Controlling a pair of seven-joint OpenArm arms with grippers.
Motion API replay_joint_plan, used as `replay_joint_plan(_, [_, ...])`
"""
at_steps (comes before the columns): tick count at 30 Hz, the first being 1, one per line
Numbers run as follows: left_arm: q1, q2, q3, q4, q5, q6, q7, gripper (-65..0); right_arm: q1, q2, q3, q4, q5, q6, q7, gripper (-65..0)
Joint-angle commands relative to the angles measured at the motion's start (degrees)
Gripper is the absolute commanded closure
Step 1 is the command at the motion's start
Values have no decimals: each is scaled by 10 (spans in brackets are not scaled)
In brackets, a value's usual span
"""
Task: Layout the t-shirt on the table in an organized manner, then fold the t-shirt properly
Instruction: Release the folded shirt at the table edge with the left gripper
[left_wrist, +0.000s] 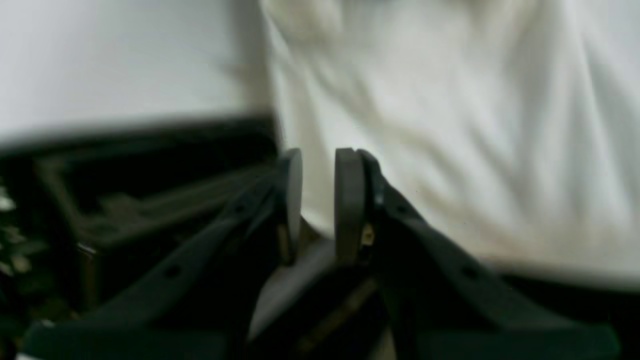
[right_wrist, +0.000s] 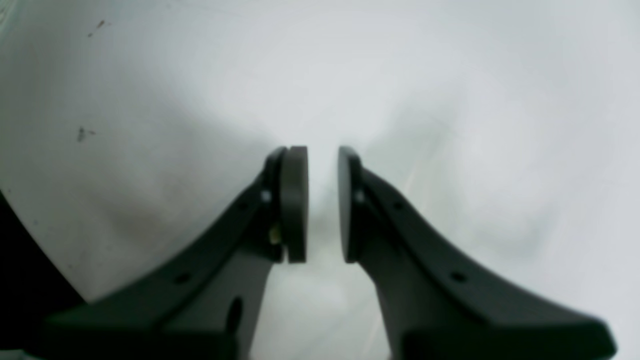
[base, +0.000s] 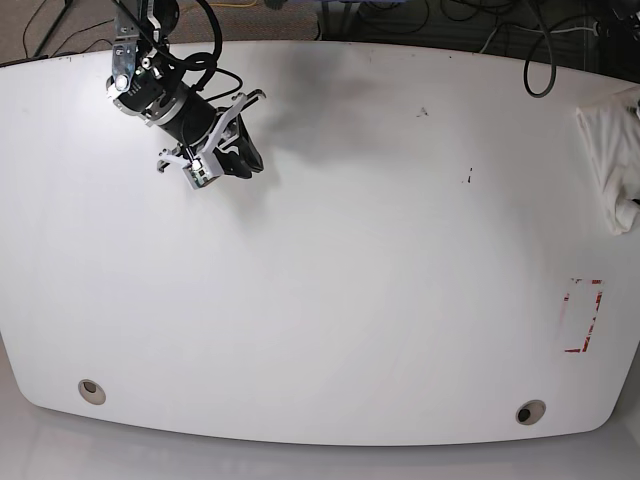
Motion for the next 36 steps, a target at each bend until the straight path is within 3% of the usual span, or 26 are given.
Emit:
replay_joint_plan(1, [24, 21, -24, 9, -2, 0, -4, -100, 2, 5, 1, 13, 11, 2, 16, -94])
replay_joint_plan(8, [58, 72, -44, 0, -2, 0, -4, -100, 5, 5, 1, 13, 11, 2, 16, -94])
replay_joint_plan(17, [56, 76, -46, -52, -2, 0, -7, -100, 5, 5, 1, 13, 11, 2, 16, -94])
replay_joint_plan(29, [35, 4, -51, -97, -2, 0, -7, -100, 2, 5, 1, 13, 11, 3, 16, -94])
replay_joint_plan(36, [32, -15, -74, -97, -2, 0, -7, -100, -11, 6, 1, 13, 11, 7, 18, -94])
